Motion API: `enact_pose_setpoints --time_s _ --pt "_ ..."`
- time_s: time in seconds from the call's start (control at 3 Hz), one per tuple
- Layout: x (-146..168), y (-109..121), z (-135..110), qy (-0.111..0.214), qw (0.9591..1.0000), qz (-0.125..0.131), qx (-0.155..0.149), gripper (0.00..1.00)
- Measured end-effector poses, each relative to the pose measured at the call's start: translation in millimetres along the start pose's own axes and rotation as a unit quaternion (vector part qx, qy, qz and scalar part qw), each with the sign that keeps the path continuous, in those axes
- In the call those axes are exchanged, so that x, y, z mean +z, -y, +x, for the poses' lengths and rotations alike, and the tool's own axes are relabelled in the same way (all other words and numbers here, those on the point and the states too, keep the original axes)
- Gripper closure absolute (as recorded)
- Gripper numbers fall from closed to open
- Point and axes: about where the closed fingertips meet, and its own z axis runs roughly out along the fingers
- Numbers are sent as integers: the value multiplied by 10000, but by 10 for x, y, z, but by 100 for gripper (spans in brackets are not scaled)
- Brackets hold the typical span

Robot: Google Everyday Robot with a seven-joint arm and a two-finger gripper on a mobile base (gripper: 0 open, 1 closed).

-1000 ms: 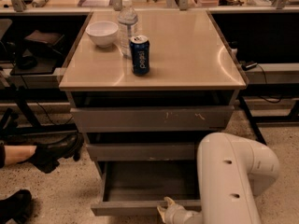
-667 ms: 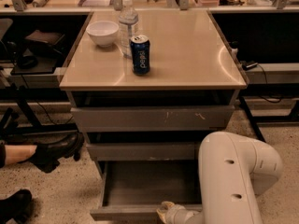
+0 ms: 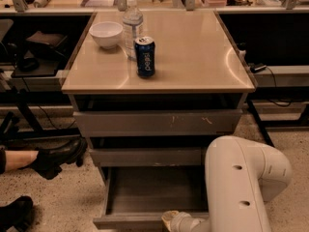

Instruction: Open bottom drawer

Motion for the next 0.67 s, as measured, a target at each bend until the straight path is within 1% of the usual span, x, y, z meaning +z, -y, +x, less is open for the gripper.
enact_pose_setpoints --time_s 0.67 --pt "0 0 0 0 10000 0 0 34"
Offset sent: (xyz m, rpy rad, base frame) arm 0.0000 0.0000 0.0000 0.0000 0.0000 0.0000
